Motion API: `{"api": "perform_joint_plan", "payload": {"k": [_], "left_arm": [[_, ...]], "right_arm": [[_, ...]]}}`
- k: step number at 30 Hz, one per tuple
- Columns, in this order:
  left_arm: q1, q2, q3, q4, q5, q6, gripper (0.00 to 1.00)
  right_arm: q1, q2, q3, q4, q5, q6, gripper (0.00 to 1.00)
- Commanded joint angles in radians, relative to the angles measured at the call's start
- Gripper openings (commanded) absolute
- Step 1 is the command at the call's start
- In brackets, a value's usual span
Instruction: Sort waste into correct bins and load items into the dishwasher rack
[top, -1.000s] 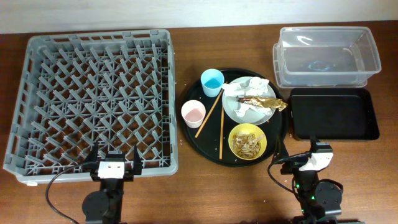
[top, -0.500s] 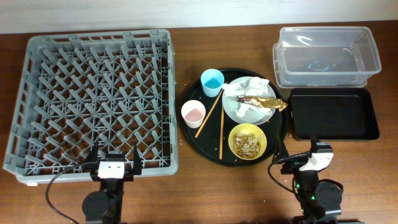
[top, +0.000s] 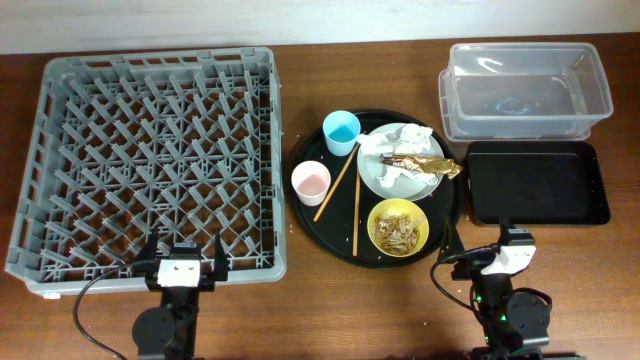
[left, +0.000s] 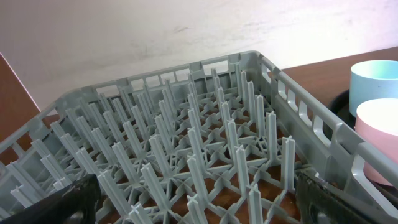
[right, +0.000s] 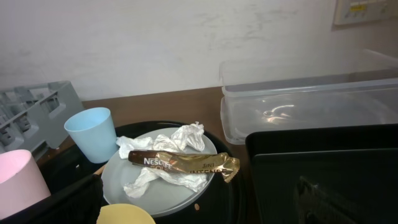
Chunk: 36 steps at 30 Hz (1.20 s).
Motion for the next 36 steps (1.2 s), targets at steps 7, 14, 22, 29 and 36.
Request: {"api": "perform_joint_plan", "payload": {"k": [7,14,22,29,36], "left_arm": [[0.007,-0.011,-0.003,-0.006,0.011,0.016,0.99],[0.007,-0.011,-0.002,0.138,0.011,0.016,0.99],[0.007,-0.011,0.006,0.339,0.011,0.016,0.99],[0.007,-0.011,0.010,0.425,0.011,0.017,0.99],[0.007,-0.011,0.088,0.578,0.011,0.017,0.99]], "right_arm": [[0.006,-0.008,-0.007,-0.003,0.023,-0.001,0.98],[0.006,-0.008,-0.007,0.171,0.014,-0.001,0.99],[0.006,-0.008,0.086,0.222,0.003,-0.001,0.98],[0.006,-0.008,0.105,0.222,-0.023,-0.001,0.98],[0.006,0.000,0.139,0.306,-0.023,-0.066,0.99]]}}
